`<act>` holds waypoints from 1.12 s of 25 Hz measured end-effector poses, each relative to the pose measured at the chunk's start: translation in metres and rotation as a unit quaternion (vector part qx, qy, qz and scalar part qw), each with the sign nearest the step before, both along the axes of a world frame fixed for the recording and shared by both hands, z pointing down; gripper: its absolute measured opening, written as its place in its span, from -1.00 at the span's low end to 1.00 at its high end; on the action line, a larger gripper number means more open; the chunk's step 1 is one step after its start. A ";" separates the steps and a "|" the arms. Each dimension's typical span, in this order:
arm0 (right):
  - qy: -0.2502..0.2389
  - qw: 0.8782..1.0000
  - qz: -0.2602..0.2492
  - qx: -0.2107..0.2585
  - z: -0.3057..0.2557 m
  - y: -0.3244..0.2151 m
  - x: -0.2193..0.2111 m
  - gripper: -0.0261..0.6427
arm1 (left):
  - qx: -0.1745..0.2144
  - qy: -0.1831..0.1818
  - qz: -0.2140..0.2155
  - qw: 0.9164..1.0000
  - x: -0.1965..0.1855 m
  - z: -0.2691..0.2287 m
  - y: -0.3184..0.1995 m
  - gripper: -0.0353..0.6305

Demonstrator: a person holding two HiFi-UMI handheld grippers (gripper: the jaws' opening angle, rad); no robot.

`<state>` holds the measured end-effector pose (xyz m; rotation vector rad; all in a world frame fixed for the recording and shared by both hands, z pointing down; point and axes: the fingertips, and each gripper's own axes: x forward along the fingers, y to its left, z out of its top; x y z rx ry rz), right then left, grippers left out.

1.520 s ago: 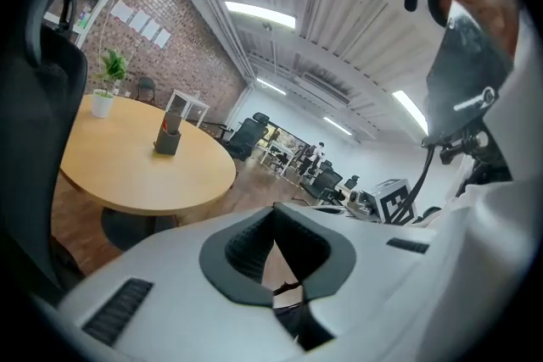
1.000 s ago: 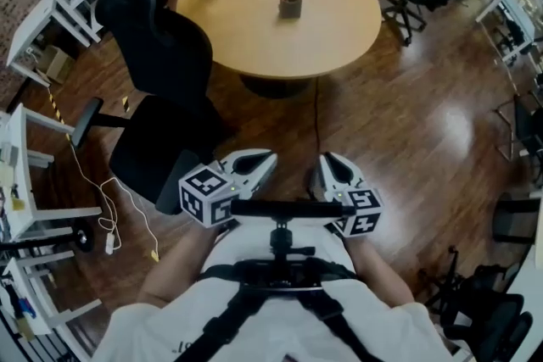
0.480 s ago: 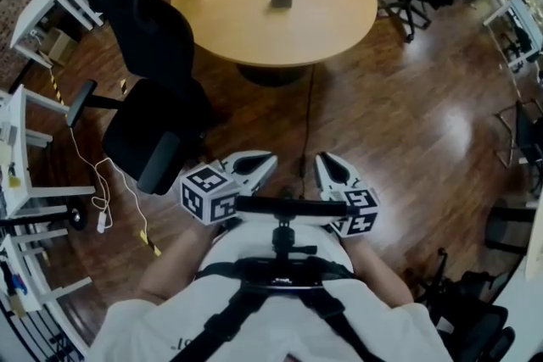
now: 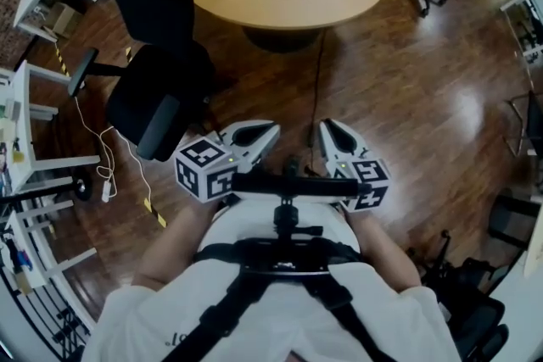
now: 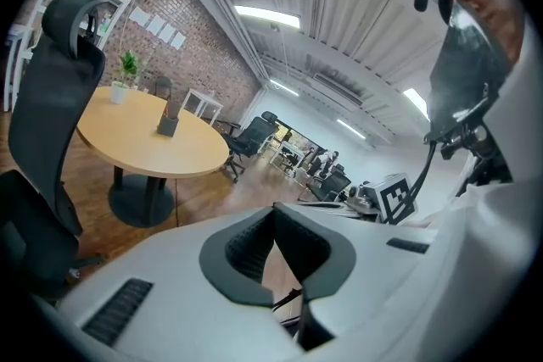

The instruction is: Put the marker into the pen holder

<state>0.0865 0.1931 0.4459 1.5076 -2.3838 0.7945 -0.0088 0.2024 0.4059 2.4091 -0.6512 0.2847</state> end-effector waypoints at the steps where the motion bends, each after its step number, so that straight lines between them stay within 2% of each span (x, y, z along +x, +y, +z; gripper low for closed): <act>1: 0.000 1.000 0.006 -0.007 0.000 0.000 -0.002 -0.82 | 0.001 -0.001 0.002 1.000 -0.002 -0.001 -0.001 -0.91; 6: 0.004 1.000 0.019 -0.012 0.000 -0.009 -0.015 -0.82 | -0.001 0.001 0.013 1.000 -0.015 0.000 -0.009 -0.91; 14: 0.002 0.999 0.032 -0.007 -0.005 -0.017 -0.022 -0.95 | 0.002 -0.003 0.039 0.999 -0.019 0.000 -0.014 -0.91; 28: -0.018 0.999 0.047 -0.007 -0.007 -0.024 -0.023 -0.95 | 0.000 0.015 0.029 0.999 -0.026 -0.003 -0.030 -0.91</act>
